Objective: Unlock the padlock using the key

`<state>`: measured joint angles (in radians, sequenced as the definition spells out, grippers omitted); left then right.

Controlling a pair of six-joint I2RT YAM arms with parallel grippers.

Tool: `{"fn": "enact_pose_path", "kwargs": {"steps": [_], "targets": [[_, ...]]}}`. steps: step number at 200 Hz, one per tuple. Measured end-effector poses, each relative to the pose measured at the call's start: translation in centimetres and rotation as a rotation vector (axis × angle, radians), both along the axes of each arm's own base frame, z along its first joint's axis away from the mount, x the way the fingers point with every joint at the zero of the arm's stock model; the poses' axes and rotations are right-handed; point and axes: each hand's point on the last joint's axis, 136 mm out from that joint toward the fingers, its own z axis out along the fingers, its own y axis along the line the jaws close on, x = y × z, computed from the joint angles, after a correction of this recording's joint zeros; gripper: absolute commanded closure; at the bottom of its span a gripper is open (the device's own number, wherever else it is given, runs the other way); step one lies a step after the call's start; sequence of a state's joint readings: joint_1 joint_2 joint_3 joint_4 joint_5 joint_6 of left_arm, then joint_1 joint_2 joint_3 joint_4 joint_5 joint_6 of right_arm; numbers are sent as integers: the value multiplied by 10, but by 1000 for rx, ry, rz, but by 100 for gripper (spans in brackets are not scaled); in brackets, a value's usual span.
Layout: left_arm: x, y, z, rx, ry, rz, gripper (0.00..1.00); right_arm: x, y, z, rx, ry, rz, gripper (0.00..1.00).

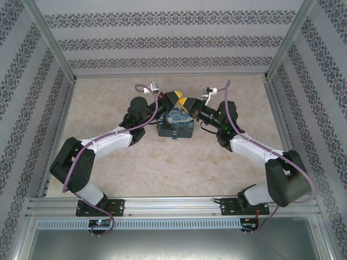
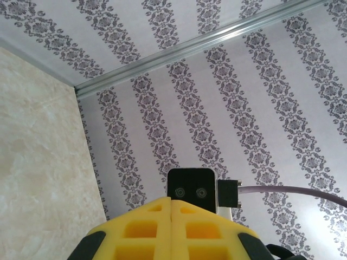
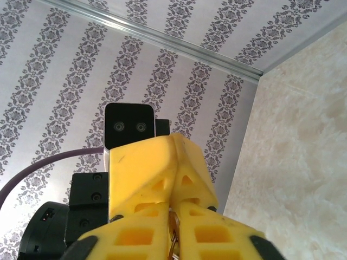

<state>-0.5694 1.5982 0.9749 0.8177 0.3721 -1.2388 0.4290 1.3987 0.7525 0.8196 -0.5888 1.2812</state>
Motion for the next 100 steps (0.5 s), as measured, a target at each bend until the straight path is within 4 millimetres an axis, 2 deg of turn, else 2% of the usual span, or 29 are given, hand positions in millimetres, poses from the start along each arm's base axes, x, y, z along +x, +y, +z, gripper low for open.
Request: {"fn": "enact_pose_path", "kwargs": {"steps": [37,43,51,57,65,86,100], "targets": [[1,0,-1,2,4,4,99,1,0,-1,0,6,1,100],[1,0,-1,3,5,3,86,1,0,-2,0,7,0,100],[1,0,-3,7,8,3,54,0,0,-3,-1,8,0,100],[1,0,-4,12,13,4,34,0,0,-5,-3,12,3,100],[1,1,-8,22,27,9,18,-1,0,-8,-6,18,4,100],[1,7,-12,54,51,44,0,-1,-3,-14,-12,30,4,100],[-4,16,-9,69,54,72,0,0,-4,-15,-16,31,2,100]]}}
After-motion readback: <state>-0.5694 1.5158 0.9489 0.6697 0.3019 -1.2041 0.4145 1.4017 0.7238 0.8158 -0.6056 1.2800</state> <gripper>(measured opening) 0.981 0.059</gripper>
